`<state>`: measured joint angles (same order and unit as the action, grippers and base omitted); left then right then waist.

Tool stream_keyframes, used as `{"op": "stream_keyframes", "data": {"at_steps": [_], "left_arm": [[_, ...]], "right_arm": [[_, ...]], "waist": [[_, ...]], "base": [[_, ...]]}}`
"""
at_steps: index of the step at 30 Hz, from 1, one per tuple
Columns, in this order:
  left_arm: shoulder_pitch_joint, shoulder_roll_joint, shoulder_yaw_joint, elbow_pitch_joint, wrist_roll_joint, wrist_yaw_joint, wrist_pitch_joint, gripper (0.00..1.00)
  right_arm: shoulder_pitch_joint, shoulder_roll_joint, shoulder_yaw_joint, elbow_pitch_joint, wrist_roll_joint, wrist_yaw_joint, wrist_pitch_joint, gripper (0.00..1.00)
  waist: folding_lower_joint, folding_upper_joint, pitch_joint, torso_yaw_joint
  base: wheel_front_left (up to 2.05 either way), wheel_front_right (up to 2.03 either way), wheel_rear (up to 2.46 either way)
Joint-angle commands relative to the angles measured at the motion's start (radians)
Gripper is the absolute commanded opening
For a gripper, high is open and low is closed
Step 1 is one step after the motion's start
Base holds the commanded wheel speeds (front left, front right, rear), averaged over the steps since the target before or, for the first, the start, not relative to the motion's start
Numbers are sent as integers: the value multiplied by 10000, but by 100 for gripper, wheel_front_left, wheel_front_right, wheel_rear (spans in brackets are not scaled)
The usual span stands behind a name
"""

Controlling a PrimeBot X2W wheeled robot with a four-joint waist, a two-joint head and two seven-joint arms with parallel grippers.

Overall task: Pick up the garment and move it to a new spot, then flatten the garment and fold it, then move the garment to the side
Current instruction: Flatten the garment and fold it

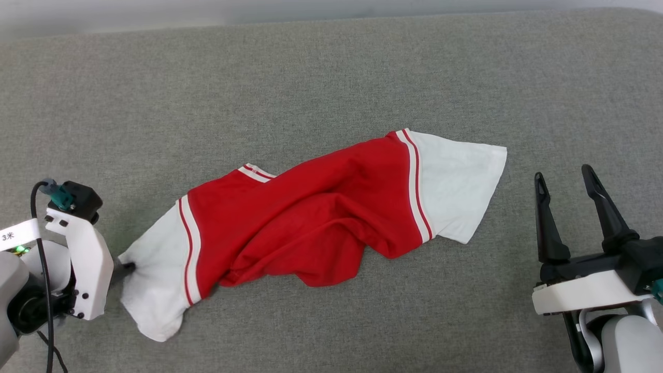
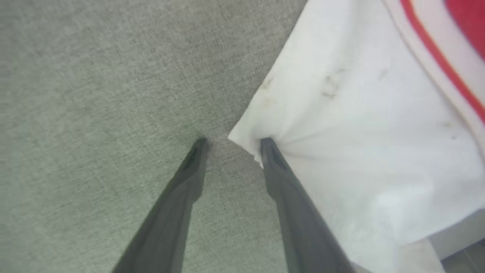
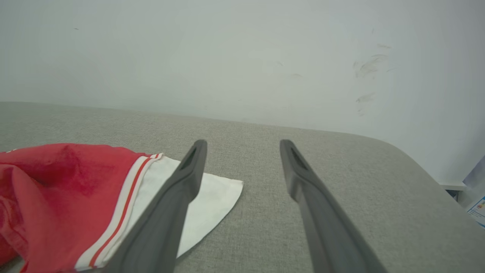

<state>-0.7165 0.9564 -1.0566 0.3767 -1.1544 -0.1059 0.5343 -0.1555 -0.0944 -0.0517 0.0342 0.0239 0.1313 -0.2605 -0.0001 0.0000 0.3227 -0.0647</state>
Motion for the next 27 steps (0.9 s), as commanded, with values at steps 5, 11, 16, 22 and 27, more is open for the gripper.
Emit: {"op": "stream_keyframes", "data": {"at_steps": [5,11,16,22,27], "left_arm": [[271,-551,-191,247,254,-4,-500,0],[-129,-181,493,-273,460,168,-1881,0],[-117,24,804,-1053,792,535,-2877,0],[-12,210,995,-2019,1141,1142,-3508,0],[-109,267,1134,-2743,1405,1572,-3837,0]], "right_arm": [[-65,-3,-33,70,-60,-11,-60,100],[-86,-381,-169,-2,-135,-11,-41,100],[-461,-1123,-114,-201,-131,-11,270,100],[-1449,-2529,533,-536,283,-11,1345,100],[-2408,-3947,1628,-282,1210,-11,3276,100]], "waist": [[1,0,-178,83],[1,0,-604,302],[1,0,-851,562],[1,0,-882,859],[1,0,-701,1110]], "base": [[0,0,0],[0,0,0],[0,0,0],[0,0,0],[0,0,0]]}}
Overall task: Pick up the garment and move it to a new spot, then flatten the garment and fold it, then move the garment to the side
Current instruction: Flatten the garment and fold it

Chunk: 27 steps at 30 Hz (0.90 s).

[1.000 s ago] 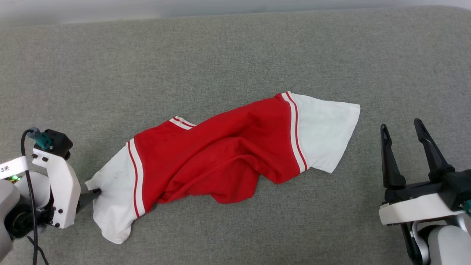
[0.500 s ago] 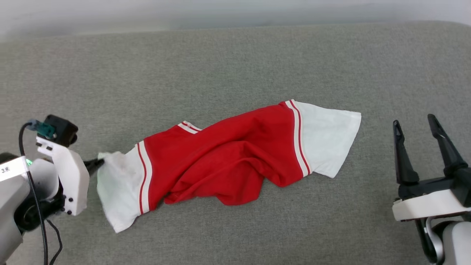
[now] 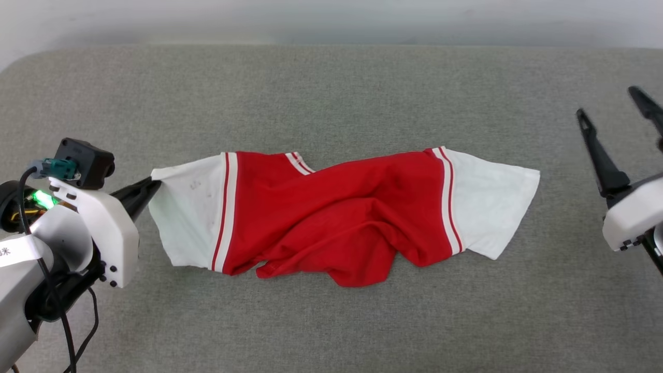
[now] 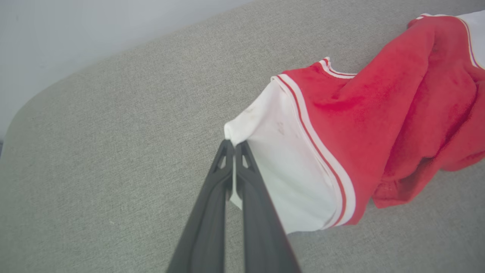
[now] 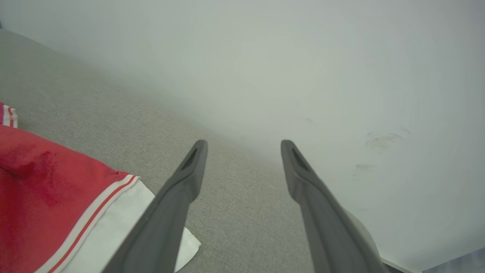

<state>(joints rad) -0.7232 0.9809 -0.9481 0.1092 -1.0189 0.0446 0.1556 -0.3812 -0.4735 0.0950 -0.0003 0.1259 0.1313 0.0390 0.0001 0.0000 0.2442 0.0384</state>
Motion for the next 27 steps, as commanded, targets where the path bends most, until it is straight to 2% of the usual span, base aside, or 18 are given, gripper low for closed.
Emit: {"op": "stream_keyframes", "data": {"at_steps": [1,8,13,20,27], "left_arm": [[-58,18,64,-190,95,140,-113,0],[-267,-117,87,-831,493,452,-354,0],[-454,-306,97,-1053,701,519,-482,0],[-709,-498,114,-1183,928,495,-630,0],[-964,-750,129,-1028,1052,372,-795,0]], "right_arm": [[-365,-495,477,163,526,-11,819,100],[-1807,-2487,2675,673,3021,-12,4615,100],[-2578,-3208,3876,1125,4350,-12,6988,100],[-3395,-3443,4679,1656,4806,-11,8032,100],[-3665,-3489,5715,2325,4949,-9,8101,100]], "waist": [[-1,0,137,125],[-1,0,659,521],[-1,0,1040,809],[-1,0,1564,1131],[-1,0,2101,1390]], "base": [[0,0,0],[0,0,0],[0,0,0],[0,0,0],[0,0,0]]}}
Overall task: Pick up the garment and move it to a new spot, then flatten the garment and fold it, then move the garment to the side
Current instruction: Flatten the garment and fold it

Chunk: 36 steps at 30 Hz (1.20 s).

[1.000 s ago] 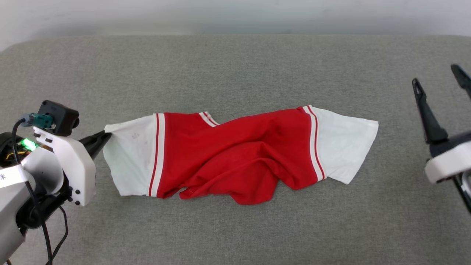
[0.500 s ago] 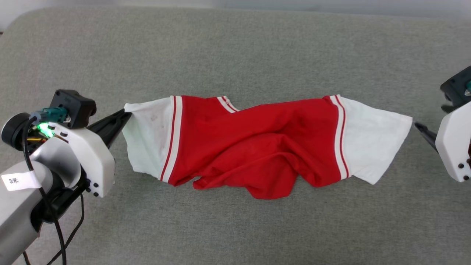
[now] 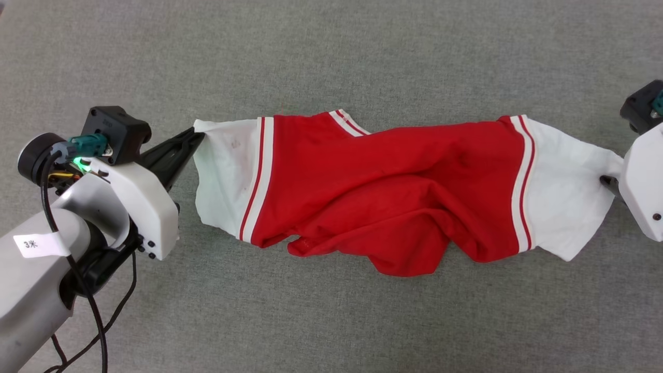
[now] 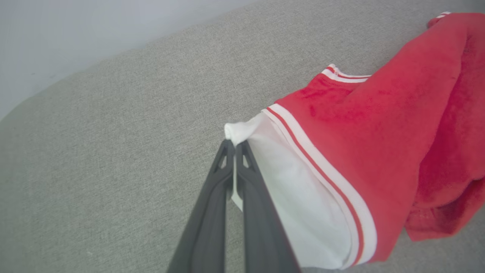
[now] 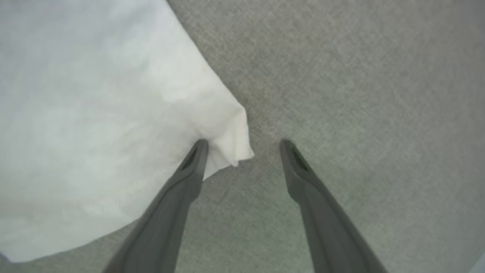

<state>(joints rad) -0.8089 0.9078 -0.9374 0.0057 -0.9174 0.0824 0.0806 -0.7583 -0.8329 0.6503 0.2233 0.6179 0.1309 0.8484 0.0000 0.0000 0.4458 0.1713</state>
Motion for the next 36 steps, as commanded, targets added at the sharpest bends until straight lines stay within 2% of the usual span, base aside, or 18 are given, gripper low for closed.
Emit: {"op": "stream_keyframes", "data": {"at_steps": [1,7,8,9,12,23,31,36], "left_arm": [[-141,-55,23,40,39,-24,-72,0],[-203,-157,3,282,12,-165,-117,0],[-201,-148,0,328,9,-178,-131,0],[-191,-140,-4,368,-1,-180,-148,0],[-177,-132,-18,484,-28,-249,-164,0],[-92,175,274,545,-108,-179,-607,0],[-461,597,813,-375,129,351,-1086,0],[-1016,864,1241,-1197,364,687,-1139,0]], "right_arm": [[182,150,339,219,95,-4,17,100],[606,286,1398,546,665,58,276,100],[579,271,1539,513,705,61,241,80],[537,246,1636,489,761,61,185,0],[177,183,1676,464,808,47,-264,0],[-866,408,818,388,665,-7,-3505,0],[-1149,463,-381,72,226,-7,-5306,0],[-1305,615,-1427,-368,-259,-7,-5880,0]], "waist": [[0,0,134,76],[0,0,236,68],[0,0,208,35],[0,0,174,2],[0,0,35,-111],[0,0,-1191,-649],[0,0,-2023,-975],[0,0,-2344,-1088]], "base": [[0,0,0],[0,0,0],[0,0,0],[0,0,0],[0,0,0],[0,0,0],[0,0,0],[0,0,0]]}}
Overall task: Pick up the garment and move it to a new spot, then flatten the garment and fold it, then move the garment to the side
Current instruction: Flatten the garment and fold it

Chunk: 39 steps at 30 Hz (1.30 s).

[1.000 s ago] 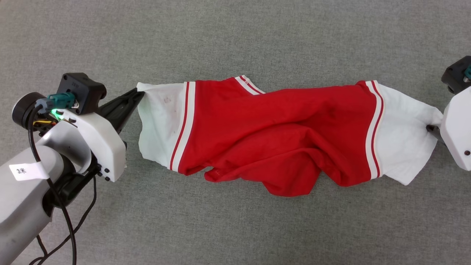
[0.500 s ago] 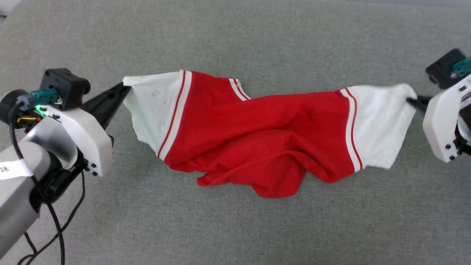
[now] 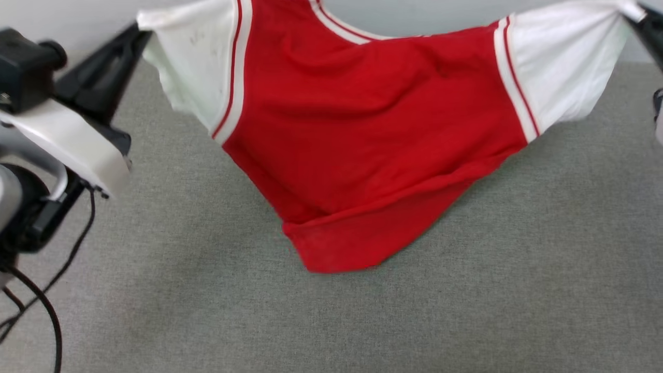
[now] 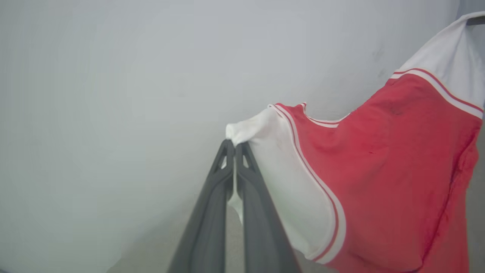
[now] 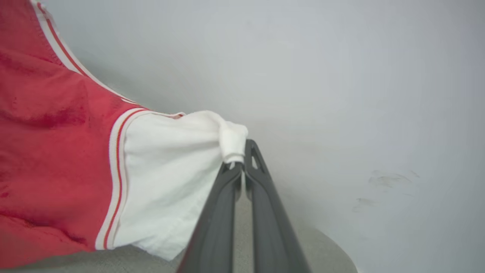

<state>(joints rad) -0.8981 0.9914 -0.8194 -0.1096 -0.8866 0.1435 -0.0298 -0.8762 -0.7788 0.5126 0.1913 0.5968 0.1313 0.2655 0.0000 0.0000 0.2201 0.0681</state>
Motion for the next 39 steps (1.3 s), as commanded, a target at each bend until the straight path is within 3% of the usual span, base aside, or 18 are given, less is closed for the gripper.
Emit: {"op": "stream_keyframes", "data": {"at_steps": [1,10,19,30,39], "left_arm": [[-273,46,175,-205,72,121,-68,0],[-1610,111,869,-983,180,299,247,0],[-3328,-373,1317,-307,191,-187,603,0],[-6996,-1658,1772,2094,797,-1162,619,0],[-9367,-2371,2039,3909,1057,-1830,344,0]], "right_arm": [[-174,112,-280,-154,-124,-11,-139,0],[-326,484,-1920,-1198,-880,-11,-126,0],[-1736,768,-2489,-1643,-1619,-11,443,0],[-6421,1429,-2135,296,-2966,-11,165,0],[-9624,2012,-1570,2369,-3841,-12,-830,0]], "waist": [[0,0,-133,-68],[0,0,-246,-136],[0,0,858,-204],[0,0,3222,-192],[0,0,4218,-230]], "base": [[0,0,0],[0,0,0],[0,0,0],[0,0,0],[0,0,0]]}}
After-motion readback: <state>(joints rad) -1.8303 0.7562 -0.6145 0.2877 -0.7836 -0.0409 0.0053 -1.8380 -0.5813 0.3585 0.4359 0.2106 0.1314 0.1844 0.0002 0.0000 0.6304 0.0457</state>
